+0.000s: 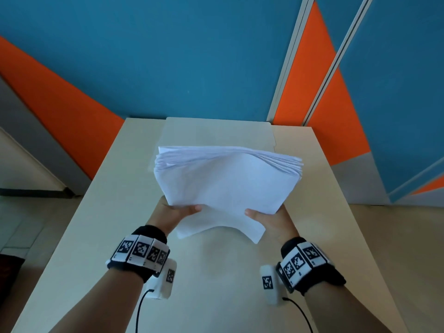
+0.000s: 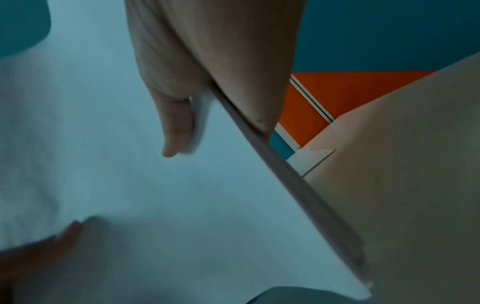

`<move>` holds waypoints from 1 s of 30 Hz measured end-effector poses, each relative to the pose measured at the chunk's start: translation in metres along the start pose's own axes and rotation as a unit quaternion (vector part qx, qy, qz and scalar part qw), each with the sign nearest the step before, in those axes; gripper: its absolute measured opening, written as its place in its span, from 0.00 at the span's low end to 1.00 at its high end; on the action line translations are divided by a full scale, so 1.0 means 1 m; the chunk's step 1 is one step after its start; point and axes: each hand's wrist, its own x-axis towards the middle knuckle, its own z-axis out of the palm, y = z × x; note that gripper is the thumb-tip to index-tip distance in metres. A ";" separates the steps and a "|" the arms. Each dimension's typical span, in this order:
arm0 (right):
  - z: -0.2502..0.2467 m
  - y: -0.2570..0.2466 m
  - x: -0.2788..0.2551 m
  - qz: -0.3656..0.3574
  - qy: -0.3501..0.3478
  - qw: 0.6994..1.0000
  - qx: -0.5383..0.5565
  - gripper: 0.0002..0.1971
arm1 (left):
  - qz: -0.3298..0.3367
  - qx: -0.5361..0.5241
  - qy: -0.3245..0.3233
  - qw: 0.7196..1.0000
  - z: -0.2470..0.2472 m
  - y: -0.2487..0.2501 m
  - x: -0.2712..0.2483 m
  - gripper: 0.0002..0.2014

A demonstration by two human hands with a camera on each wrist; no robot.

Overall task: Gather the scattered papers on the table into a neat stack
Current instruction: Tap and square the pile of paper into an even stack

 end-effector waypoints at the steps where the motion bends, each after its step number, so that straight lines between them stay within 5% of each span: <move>1: 0.000 0.000 0.002 -0.001 -0.003 1.000 0.005 0.15 | 0.001 -0.003 -0.005 1.000 0.000 -0.001 0.002 0.21; 4: 0.003 0.010 0.001 0.024 -0.009 0.999 -0.021 0.19 | -0.016 -0.007 0.000 1.000 0.003 -0.010 0.000 0.19; 10: -0.006 0.009 -0.002 0.029 -0.032 0.998 -0.051 0.10 | -0.009 -0.039 0.055 0.998 0.004 -0.013 0.000 0.07; 13: -0.012 0.001 -0.009 0.020 -0.032 0.999 -0.036 0.19 | -0.024 -0.128 0.086 0.988 0.001 -0.008 0.001 0.08; 14: -0.015 0.000 -0.012 0.020 -0.023 1.000 0.003 0.19 | -0.025 -0.166 0.077 0.983 0.000 -0.007 0.000 0.11; 17: -0.008 -0.006 -0.018 0.014 -0.072 0.971 0.229 0.22 | -0.066 -0.223 0.041 0.972 0.006 -0.010 -0.003 0.43; 19: 0.002 -0.011 -0.022 0.014 -0.085 0.956 0.281 0.35 | -0.095 -0.225 0.020 0.970 0.015 -0.013 -0.010 0.45; 21: 0.005 -0.022 -0.026 0.001 -0.040 0.973 0.228 0.40 | -0.091 -0.213 0.023 0.972 0.014 -0.013 -0.014 0.31; 23: -0.004 -0.032 -0.030 -0.028 -0.001 0.989 0.148 0.34 | -0.034 -0.181 0.054 0.981 -0.005 -0.008 -0.012 0.25; 27: -0.037 -0.040 -0.033 -0.003 0.026 1.000 -0.006 0.08 | 0.040 0.041 0.098 0.994 -0.058 0.015 -0.001 0.62; 30: -0.045 -0.041 -0.032 -0.022 -0.005 1.000 -0.005 0.13 | 0.047 0.084 -0.020 0.995 -0.063 0.037 0.001 0.55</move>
